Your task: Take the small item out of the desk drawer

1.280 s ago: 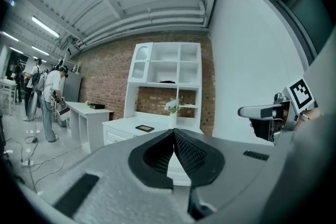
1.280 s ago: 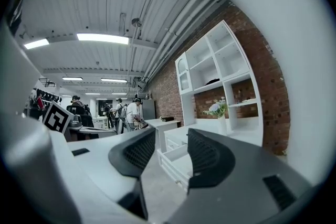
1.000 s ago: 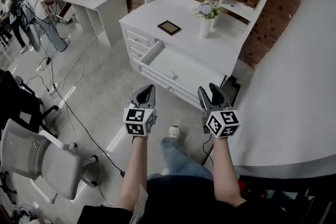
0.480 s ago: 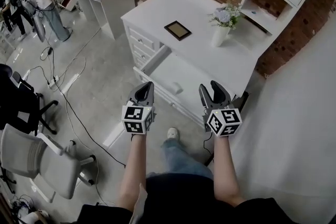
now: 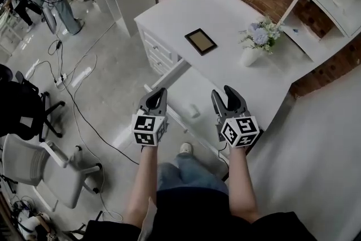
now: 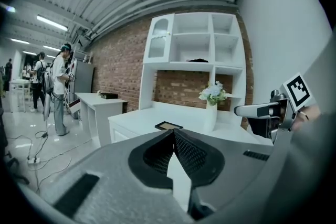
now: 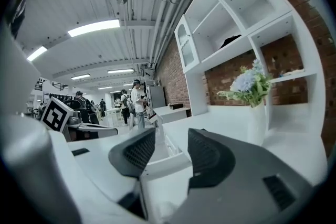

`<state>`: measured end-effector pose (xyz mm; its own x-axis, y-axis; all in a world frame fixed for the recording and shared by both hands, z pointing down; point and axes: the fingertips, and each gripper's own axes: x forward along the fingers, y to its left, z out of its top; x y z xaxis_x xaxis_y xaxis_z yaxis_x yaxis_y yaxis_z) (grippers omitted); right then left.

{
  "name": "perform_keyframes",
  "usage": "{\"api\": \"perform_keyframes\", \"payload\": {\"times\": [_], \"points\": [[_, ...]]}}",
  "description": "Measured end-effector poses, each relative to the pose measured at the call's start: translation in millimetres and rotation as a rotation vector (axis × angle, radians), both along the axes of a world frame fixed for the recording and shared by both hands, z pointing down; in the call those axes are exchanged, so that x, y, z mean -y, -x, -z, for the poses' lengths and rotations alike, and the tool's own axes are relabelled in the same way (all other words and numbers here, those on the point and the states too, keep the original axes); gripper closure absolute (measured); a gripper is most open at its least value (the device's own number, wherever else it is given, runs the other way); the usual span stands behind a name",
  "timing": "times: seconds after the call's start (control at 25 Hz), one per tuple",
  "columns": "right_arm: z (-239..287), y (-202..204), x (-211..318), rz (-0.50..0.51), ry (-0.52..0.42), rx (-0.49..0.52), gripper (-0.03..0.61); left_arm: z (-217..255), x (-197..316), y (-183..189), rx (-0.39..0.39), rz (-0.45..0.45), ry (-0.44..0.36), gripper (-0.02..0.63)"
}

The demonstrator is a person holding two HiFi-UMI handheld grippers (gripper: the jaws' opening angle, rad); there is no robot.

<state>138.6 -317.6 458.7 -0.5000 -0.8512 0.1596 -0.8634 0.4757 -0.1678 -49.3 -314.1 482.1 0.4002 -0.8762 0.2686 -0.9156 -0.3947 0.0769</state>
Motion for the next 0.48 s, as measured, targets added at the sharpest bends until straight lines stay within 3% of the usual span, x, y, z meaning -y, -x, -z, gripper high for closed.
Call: {"api": "perform_keyframes", "payload": {"times": [0.12, 0.48], "points": [[-8.4, 10.0, 21.2, 0.030, 0.014, -0.001, 0.404, -9.1, 16.6, 3.5, 0.031, 0.007, 0.008, 0.604], [-36.5, 31.6, 47.2, 0.090, 0.097, -0.071, 0.405, -21.0, 55.8, 6.6, 0.015, -0.005, 0.039, 0.604]]}}
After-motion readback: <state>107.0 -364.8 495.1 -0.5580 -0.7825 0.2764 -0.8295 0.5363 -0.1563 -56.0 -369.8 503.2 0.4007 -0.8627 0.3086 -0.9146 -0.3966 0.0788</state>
